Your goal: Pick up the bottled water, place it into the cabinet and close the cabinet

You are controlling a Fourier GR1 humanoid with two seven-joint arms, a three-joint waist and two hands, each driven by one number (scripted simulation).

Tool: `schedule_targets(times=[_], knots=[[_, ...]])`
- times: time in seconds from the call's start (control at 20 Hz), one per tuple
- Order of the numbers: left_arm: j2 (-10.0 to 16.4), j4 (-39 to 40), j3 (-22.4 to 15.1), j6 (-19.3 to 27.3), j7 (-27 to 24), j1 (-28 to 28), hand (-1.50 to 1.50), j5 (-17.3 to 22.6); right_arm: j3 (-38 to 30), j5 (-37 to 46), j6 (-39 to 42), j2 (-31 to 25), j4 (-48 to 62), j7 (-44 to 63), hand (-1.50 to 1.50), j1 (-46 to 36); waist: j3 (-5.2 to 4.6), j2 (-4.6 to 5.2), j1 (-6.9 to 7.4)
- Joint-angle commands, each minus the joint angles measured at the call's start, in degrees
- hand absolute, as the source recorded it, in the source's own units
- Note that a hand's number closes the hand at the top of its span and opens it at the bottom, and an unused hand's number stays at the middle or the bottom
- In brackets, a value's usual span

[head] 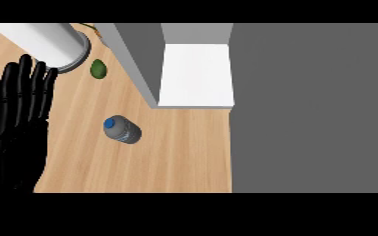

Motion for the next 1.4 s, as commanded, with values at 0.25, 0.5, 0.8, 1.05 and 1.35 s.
schedule_targets(times=[0.25, 0.5, 0.8, 1.05, 1.35], knots=[[8.55, 3.81, -6.81, -27.28, -4.42, -5.04, -1.50, 22.54, 2.65, -3.98, 1.42, 2.55, -3.90, -1.99, -1.50, 0.80, 0.20, -1.58, -3.27], [17.49, 10.60, -2.94, -38.48, 3.31, 0.96, -1.50, 37.45, 6.54, -10.15, 4.94, 1.95, -8.20, 9.37, -1.50, 10.99, 0.33, -1.87, -1.97], [28.15, 13.00, 4.93, -45.14, 7.81, 0.27, -1.50, 52.55, 7.03, -12.03, 4.55, 1.44, -20.24, 13.75, -1.50, 20.80, 0.47, -1.86, -0.82], [28.77, 19.60, 7.11, -50.82, 7.29, -1.12, -1.50, 51.43, 12.00, -8.99, 4.94, 3.08, -22.77, 13.21, -1.50, 25.36, 0.46, -1.73, -0.71], [24.33, 17.81, 8.26, -51.75, 6.01, 3.52, -1.50, 44.74, 14.73, -7.52, 6.19, 2.86, -27.38, 10.41, -1.50, 33.40, 0.46, -1.79, -0.68]])
